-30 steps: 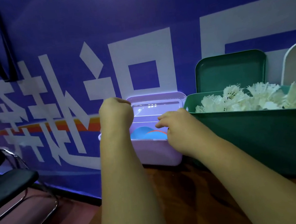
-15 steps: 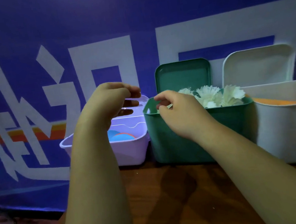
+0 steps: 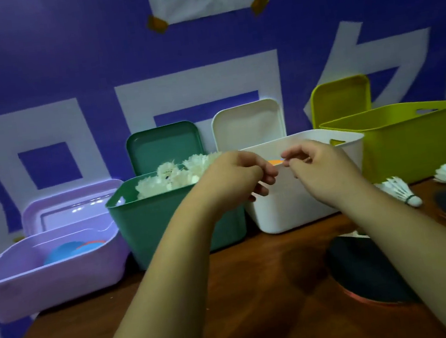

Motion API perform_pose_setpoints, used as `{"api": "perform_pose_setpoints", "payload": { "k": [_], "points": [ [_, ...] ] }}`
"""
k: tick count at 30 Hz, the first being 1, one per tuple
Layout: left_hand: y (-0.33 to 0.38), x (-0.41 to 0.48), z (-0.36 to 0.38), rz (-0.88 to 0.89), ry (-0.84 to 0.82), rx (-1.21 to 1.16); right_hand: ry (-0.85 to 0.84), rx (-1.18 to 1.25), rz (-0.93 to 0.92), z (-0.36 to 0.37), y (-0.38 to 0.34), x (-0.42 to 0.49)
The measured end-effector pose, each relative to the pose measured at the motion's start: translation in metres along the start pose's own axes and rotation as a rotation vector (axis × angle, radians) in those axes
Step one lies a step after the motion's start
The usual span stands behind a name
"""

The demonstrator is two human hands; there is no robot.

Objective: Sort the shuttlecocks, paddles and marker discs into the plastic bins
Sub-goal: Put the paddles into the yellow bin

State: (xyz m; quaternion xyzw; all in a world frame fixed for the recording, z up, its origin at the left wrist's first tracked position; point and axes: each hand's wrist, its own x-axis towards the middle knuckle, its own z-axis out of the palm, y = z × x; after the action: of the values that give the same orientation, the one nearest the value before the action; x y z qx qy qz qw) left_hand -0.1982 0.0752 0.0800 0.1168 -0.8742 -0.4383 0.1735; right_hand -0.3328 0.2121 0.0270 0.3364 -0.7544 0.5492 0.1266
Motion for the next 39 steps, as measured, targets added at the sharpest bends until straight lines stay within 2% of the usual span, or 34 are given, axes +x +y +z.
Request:
{"api": "perform_pose_setpoints", "payload": {
  "k": [9, 13, 18, 20, 24, 29, 33, 36, 39],
  "points": [
    [0.073, 0.028, 0.141, 0.128, -0.252, 0.045, 0.135, -0.204, 0.195, -0.132, 0.083, -0.036],
    [0.096, 0.046, 0.212, 0.152, -0.376, 0.052, 0.247, -0.286, 0.288, -0.184, 0.13, -0.053],
    [0.11, 0.075, 0.286, 0.177, -0.409, 0.111, 0.366, -0.333, 0.328, -0.226, 0.191, -0.063],
    [0.109, 0.09, 0.308, 0.185, -0.411, 0.184, 0.402, -0.375, 0.315, -0.238, 0.213, -0.068],
    [0.099, 0.109, 0.336, 0.236, -0.4, 0.481, 0.481, -0.609, 0.347, -0.255, 0.248, -0.079],
    [0.072, 0.117, 0.338, 0.208, -0.462, 0.654, 0.428, -0.724, 0.459, -0.256, 0.263, -0.08],
    [0.052, 0.122, 0.341, 0.143, -0.501, 0.627, 0.318, -0.747, 0.519, -0.252, 0.264, -0.078],
    [0.049, 0.122, 0.349, 0.129, -0.437, 0.556, 0.288, -0.739, 0.449, -0.252, 0.263, -0.081],
    [0.047, 0.125, 0.355, 0.088, -0.431, 0.427, 0.246, -0.622, 0.328, -0.249, 0.257, -0.086]
  ]
}}
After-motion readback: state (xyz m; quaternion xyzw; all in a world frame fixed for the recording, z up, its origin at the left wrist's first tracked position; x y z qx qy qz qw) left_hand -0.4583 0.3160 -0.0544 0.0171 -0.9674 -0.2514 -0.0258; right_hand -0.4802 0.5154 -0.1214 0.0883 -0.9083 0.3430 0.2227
